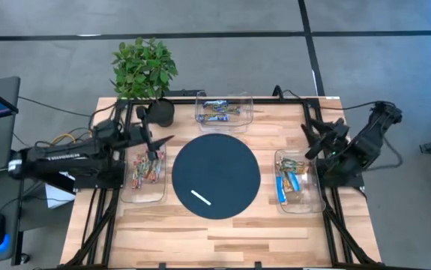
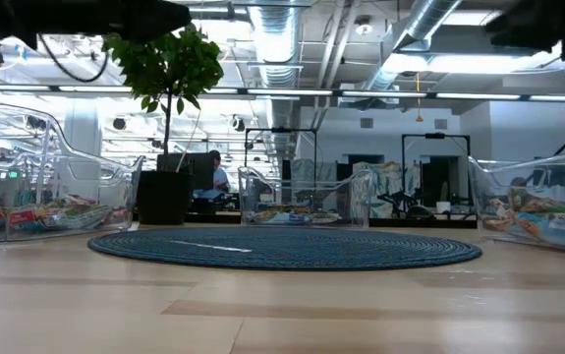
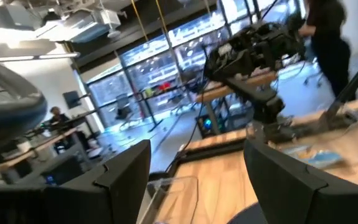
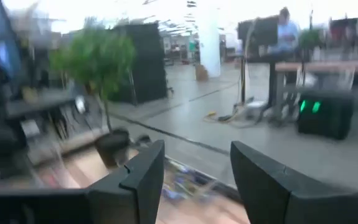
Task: Pick and place Granola Bars by type
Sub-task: Return to Home Position
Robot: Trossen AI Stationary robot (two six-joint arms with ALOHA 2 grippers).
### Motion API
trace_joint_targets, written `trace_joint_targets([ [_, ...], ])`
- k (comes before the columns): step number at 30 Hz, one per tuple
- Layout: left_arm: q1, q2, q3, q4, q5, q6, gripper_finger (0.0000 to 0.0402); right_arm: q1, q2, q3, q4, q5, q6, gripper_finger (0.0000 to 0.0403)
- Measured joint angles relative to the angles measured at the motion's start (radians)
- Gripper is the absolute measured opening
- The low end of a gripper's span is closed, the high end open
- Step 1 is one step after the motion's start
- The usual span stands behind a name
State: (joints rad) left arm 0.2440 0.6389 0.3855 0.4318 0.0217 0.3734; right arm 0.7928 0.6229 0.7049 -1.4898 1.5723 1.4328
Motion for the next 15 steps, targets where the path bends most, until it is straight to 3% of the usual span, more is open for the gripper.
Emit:
trace_joint_targets([
  [2, 0.066, -0.003, 0.000, 0.024, 0.088, -0.037, 0.0251, -0.001, -0.026, 0.048, 0.098, 0.002, -0.076, 0.0178],
  [8, 0.174, 0.030, 0.000, 0.060, 0.275, -0.055, 0.0251, -0.003, -0.003, 0.151, 0.461, -0.005, -0.649, 0.0181],
  [11, 0.220, 0.080, 0.000, 0.123, 0.356, -0.064, 0.0251, -0.005, 0.022, 0.159, 0.578, -0.096, -0.862, 0.0181],
  [15, 0.282, 0.182, 0.000, 0.242, 0.508, -0.117, 0.0251, -0.042, 0.041, 0.124, 0.717, -0.194, -1.030, 0.0178],
])
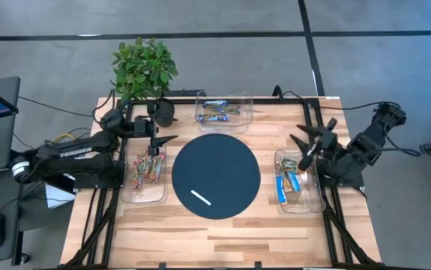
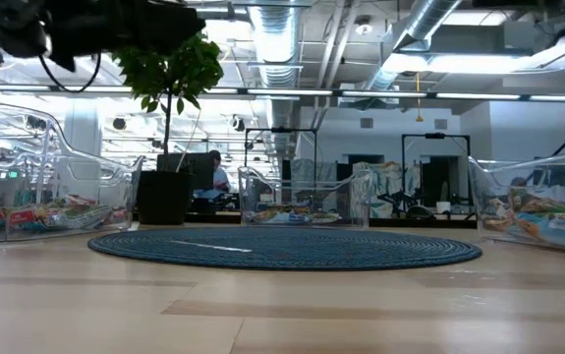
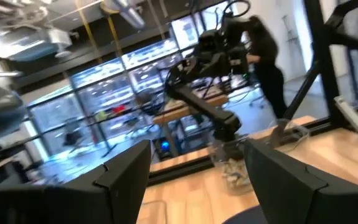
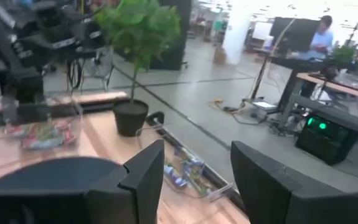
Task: Pick and place Granola Bars by type
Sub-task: Return to Home Position
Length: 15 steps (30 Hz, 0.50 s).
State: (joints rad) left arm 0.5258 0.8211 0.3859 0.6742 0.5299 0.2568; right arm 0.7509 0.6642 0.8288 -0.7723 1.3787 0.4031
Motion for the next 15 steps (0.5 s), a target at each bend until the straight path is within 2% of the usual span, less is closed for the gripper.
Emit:
trace_joint_targets([
  [2, 0.022, 0.062, 0.001, 0.065, 0.040, -0.026, 0.0251, -0.045, 0.008, -0.022, 0.120, -0.059, -0.118, 0.0178],
  [4, 0.036, 0.126, 0.001, 0.104, 0.046, -0.041, 0.0251, -0.120, 0.020, -0.062, 0.343, -0.183, -0.318, 0.0178],
  [5, 0.041, 0.158, 0.001, 0.125, 0.045, -0.043, 0.0251, -0.174, 0.026, -0.087, 0.492, -0.305, -0.456, 0.0179],
  [8, 0.047, 0.250, 0.000, 0.192, 0.041, -0.056, 0.0251, -0.366, 0.059, -0.168, 0.904, -0.827, -0.803, 0.0180],
  [9, 0.046, 0.277, 0.000, 0.220, 0.041, -0.068, 0.0251, -0.434, 0.073, -0.182, 0.973, -0.953, -0.850, 0.0180],
  [10, 0.046, 0.300, 0.000, 0.251, 0.043, -0.088, 0.0251, -0.497, 0.085, -0.189, 1.007, -1.036, -0.866, 0.0180],
  [15, 0.047, 0.331, 0.000, 0.290, 0.155, -0.156, 0.0251, -0.782, 0.141, -0.203, 0.982, -1.258, -0.758, 0.0176],
])
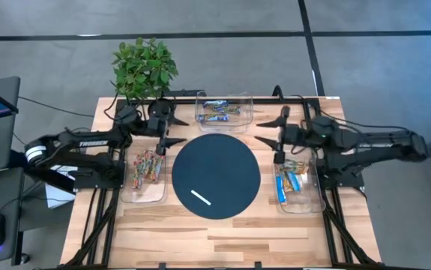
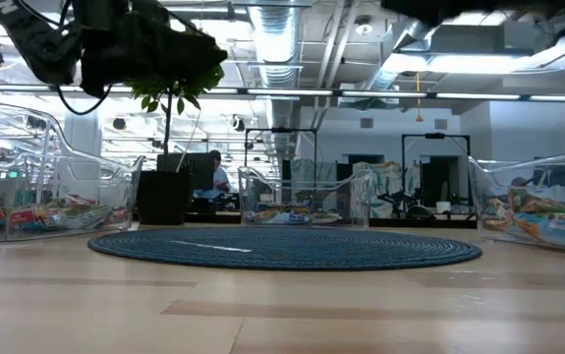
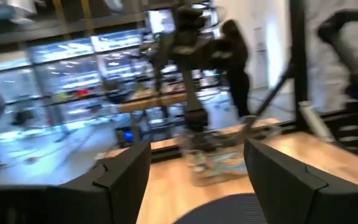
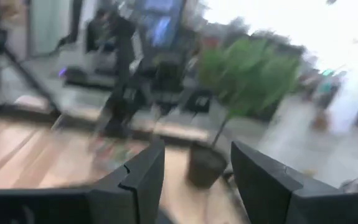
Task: Pick and place Granola Bars by type
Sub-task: Return to Home Position
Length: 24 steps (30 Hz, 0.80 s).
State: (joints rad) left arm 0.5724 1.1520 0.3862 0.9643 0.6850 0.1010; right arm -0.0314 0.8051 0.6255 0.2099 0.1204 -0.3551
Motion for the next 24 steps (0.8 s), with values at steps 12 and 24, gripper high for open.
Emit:
trace_joint_targets([
  [12, 0.113, -0.238, 0.000, -0.195, 0.251, -0.110, 0.0251, -0.119, -0.230, -0.033, -0.271, -0.225, 0.007, 0.0176],
  [24, 0.111, -0.489, 0.000, -0.573, 0.091, 0.059, 0.0251, -0.229, -0.575, -0.332, -0.119, -0.250, 0.097, 0.0176],
])
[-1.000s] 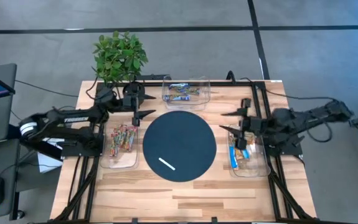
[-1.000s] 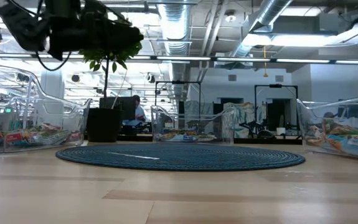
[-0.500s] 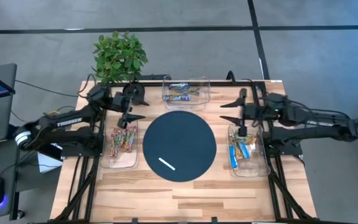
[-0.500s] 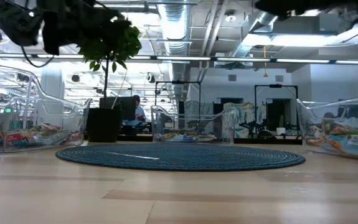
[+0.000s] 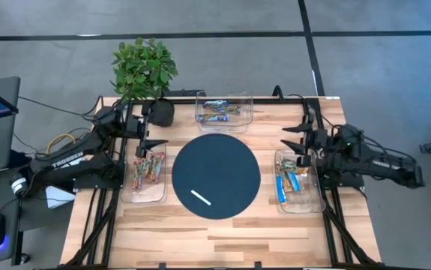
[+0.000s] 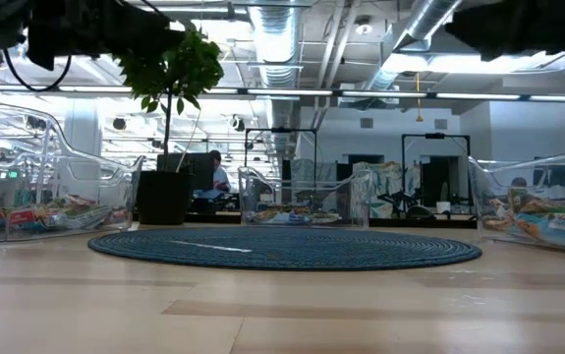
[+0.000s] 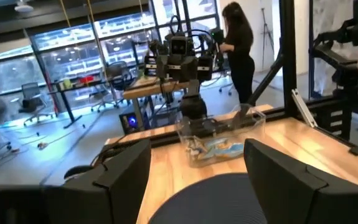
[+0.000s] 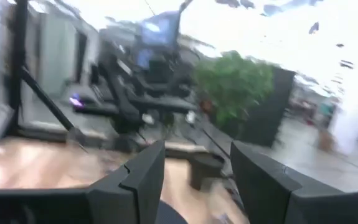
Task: Pick and place Granola Bars by type
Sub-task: Return to Home Position
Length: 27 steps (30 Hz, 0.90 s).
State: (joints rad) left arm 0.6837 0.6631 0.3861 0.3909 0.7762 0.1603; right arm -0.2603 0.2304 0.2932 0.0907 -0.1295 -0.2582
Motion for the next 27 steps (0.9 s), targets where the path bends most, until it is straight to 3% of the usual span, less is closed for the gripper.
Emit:
trace_joint_targets([
  [4, -0.019, -0.006, -0.031, 0.002, -0.012, 0.003, 0.0251, 0.013, -0.002, -0.086, 0.136, -0.080, 0.038, 0.0177],
  [12, -0.070, -0.061, -0.118, 0.070, -0.071, -0.015, 0.0251, 0.123, -0.037, -0.135, 0.140, 0.054, 0.039, 0.0176],
  [21, -0.070, -0.314, -0.214, 0.044, -0.067, -0.078, 0.0251, 0.224, -0.138, -0.135, -0.005, 0.140, 0.050, 0.0177],
  [27, -0.070, -0.475, -0.234, -0.099, -0.109, -0.091, 0.0251, 0.300, -0.155, -0.137, -0.015, 0.246, 0.023, 0.0176],
])
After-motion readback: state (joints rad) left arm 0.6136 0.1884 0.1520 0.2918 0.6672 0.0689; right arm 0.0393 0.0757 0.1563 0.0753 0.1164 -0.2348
